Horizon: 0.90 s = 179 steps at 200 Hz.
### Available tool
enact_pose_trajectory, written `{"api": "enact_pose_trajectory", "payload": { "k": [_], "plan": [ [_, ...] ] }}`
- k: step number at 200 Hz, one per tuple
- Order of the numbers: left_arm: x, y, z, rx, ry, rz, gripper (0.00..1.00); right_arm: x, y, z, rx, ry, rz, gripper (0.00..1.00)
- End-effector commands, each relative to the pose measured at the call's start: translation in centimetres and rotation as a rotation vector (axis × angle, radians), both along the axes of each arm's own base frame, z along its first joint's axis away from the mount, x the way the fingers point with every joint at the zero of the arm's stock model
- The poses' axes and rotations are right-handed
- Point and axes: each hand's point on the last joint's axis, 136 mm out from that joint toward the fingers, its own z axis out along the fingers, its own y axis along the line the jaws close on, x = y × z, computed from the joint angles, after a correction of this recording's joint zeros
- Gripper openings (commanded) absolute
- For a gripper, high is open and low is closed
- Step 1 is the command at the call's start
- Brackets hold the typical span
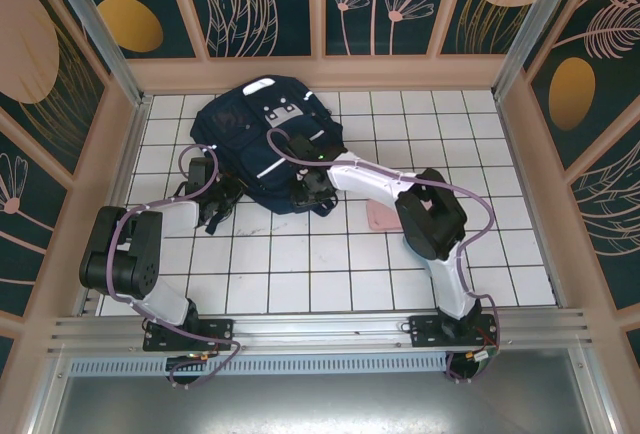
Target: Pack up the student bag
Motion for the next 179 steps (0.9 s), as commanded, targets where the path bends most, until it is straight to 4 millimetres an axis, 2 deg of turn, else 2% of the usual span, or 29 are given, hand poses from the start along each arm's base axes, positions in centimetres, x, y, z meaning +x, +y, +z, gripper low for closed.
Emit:
{"api": "enact_pose_trajectory", "payload": {
  "k": [1, 23, 82, 132, 158, 179],
  "plan": [
    [0.8, 0.3, 1.1, 0.021, -0.039, 0.001, 0.0, 1.1, -1.6, -0.6, -0.102, -0.041, -0.07, 0.09],
    [0.9, 0.7, 1.2, 0.041, -0.039, 0.013, 0.0, 1.8, -3.3, 0.1, -0.174, -0.091, -0.125, 0.0],
    [0.8, 3.0, 1.2, 0.12, -0.036, 0.078, 0.0, 2.9, -7.6, 2.8, -0.359, -0.217, -0.203, 0.0],
    [0.8, 5.4, 1.0, 0.15, -0.025, 0.121, 0.0, 5.1, -10.7, 1.4, -0.416, -0.233, -0.225, 0.0],
    [1.0, 8.1, 1.4, 0.188, -0.028, 0.164, 0.0, 7.0, -10.5, 1.2, -0.338, -0.231, -0.198, 0.0],
    [1.7, 10.5, 2.0, 0.214, -0.034, 0.204, 0.0, 7.5, -8.3, 1.2, -0.224, -0.212, -0.129, 0.0]
  ]
}}
